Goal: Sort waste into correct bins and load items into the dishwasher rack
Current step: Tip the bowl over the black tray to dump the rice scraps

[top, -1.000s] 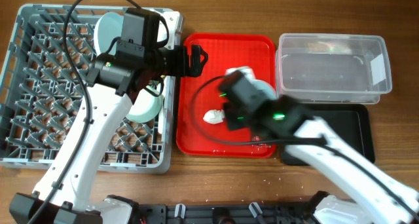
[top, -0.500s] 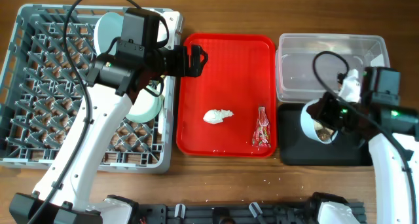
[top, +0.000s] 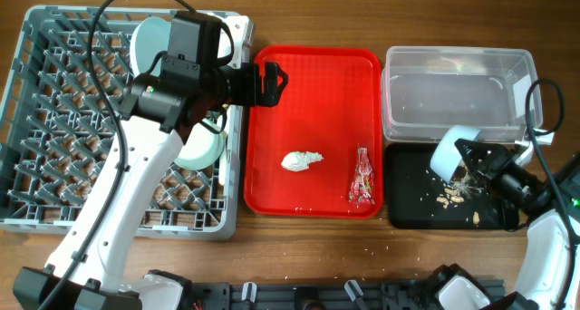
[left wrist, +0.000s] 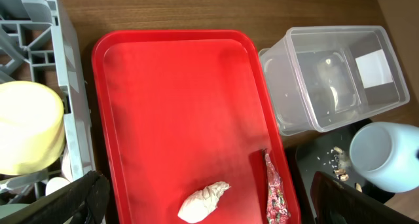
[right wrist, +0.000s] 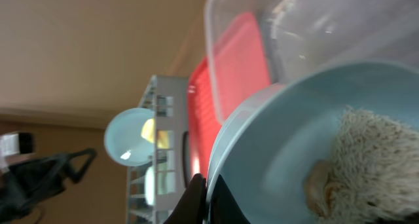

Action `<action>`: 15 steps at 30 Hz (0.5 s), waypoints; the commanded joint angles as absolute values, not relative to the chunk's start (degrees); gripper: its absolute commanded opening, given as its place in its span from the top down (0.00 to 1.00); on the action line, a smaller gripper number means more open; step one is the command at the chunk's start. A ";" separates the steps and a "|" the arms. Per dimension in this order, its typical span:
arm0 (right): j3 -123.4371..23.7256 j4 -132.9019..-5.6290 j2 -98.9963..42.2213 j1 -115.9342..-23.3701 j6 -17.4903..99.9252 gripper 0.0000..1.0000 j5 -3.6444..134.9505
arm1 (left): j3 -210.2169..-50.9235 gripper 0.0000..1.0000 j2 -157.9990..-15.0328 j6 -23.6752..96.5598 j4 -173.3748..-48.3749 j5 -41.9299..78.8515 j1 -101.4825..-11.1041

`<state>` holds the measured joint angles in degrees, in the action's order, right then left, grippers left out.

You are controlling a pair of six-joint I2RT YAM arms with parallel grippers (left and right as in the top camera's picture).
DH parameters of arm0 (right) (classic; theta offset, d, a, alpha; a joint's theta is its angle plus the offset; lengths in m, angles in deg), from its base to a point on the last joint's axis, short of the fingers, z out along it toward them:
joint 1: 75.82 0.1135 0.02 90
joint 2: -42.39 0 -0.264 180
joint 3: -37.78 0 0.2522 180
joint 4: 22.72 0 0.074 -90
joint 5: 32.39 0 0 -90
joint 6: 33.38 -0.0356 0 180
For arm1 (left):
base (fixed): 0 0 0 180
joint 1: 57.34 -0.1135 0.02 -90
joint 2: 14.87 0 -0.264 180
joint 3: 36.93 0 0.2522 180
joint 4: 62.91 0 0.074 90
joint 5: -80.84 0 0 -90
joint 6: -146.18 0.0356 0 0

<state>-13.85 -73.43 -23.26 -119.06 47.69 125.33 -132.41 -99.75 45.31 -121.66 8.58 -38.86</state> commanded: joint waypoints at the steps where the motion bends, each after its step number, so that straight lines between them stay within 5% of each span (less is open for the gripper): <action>1: -13.72 -72.45 -22.93 -119.41 46.14 0.96 132.74 | -132.45 0.00 -99.73 44.80 -121.53 9.24 -38.82; 15: -13.72 -66.70 -22.91 -119.41 33.39 0.96 145.00 | -132.45 0.00 -99.73 44.80 -121.55 9.24 -38.82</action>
